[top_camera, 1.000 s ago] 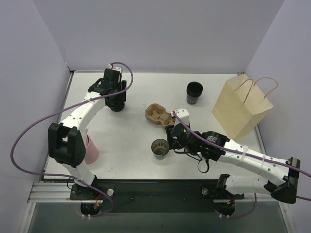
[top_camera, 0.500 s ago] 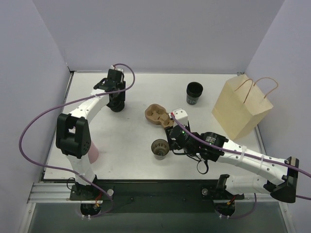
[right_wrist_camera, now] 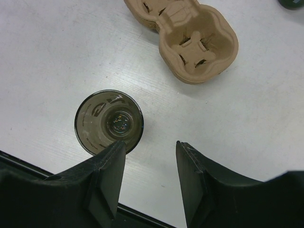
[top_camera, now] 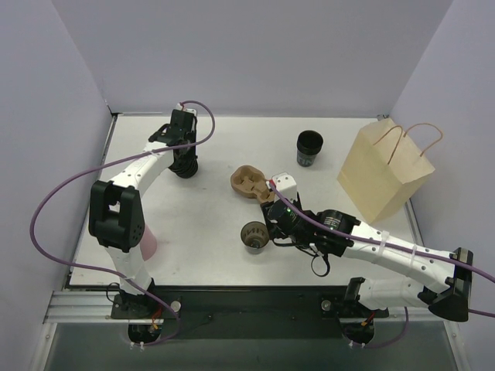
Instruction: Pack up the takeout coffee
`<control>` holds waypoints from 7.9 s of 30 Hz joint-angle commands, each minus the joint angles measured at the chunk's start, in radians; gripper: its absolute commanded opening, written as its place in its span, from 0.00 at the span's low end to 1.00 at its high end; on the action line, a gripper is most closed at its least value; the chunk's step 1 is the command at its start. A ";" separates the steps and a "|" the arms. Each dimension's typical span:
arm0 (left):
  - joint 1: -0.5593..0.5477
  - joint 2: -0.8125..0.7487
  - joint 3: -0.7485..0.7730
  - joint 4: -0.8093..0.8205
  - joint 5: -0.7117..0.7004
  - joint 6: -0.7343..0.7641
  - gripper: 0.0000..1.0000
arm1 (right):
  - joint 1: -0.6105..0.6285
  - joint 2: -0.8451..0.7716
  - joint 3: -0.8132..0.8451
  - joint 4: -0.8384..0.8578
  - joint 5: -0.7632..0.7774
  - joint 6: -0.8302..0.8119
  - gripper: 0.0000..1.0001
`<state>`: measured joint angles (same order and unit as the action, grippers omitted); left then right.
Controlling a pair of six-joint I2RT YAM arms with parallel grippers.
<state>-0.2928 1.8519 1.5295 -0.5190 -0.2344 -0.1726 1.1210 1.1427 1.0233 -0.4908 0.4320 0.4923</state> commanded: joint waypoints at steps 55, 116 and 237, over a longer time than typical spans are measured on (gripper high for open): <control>0.040 0.029 0.093 -0.064 0.096 0.002 0.37 | 0.005 -0.044 0.024 0.023 0.024 -0.032 0.47; 0.000 -0.974 -0.651 0.781 1.014 -1.093 0.19 | -0.003 -0.029 -0.347 1.621 -0.526 -0.434 0.47; -0.022 -1.343 -0.336 -0.389 0.268 -0.214 0.97 | -0.076 0.612 0.633 -0.448 -0.498 -0.058 0.38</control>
<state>-0.3058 0.4934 1.1732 -0.9245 0.0029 -0.4107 1.0676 1.8408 1.6085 -0.8963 -0.0372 0.4194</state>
